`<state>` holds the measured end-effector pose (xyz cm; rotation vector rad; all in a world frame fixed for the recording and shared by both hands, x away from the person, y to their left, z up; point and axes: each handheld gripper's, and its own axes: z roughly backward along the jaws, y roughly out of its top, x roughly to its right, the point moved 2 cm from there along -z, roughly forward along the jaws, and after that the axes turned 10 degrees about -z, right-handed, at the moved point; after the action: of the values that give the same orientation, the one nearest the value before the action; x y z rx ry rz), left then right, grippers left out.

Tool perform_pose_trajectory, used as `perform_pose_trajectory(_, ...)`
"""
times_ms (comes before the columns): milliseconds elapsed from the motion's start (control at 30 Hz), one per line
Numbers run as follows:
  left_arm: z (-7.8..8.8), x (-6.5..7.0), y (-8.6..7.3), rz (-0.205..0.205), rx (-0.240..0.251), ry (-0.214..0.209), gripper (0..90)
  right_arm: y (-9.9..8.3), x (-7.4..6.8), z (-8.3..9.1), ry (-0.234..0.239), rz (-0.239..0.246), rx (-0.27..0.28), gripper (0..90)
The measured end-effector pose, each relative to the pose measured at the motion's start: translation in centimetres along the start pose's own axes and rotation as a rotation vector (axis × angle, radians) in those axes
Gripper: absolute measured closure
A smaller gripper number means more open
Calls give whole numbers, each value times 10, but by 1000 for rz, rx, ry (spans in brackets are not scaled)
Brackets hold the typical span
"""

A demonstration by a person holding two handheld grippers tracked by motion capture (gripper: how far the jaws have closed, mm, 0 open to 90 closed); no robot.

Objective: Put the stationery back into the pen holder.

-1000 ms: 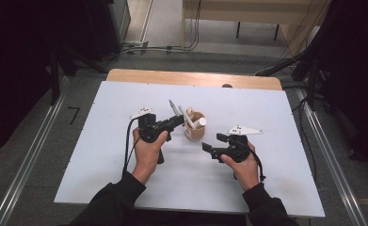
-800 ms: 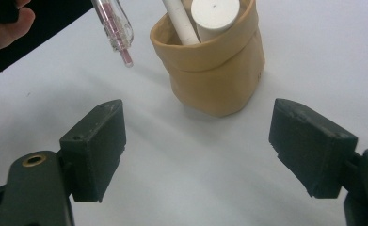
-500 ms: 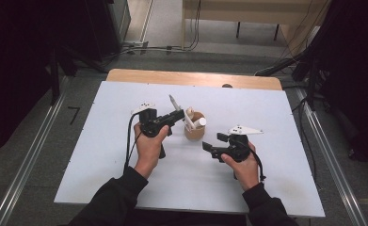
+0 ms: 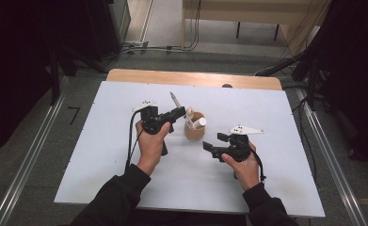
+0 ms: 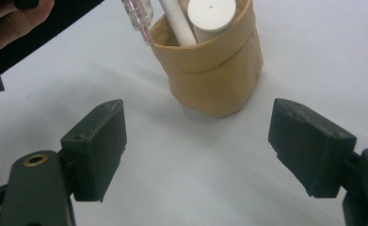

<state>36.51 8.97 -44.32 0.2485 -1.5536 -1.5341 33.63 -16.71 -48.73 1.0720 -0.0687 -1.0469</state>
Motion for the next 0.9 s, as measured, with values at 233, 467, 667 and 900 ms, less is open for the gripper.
perform_pose_trajectory(233, -6, -2, -1, -8, 3, 16, 805, 0, 0, -1, 1, 0, -3, 184)
perform_pose_trajectory(467, -14, 3, -8, -64, -18, 30, 804, 0, 0, 0, 0, -4, -5, 184)
perform_pose_trajectory(667, -21, 7, -16, -152, -53, 70, 793, 0, 0, -1, -1, 1, -3, 185)
perform_pose_trajectory(900, -24, 11, -22, -200, -80, 81, 683, -1, 1, -1, -5, -3, -5, 185)
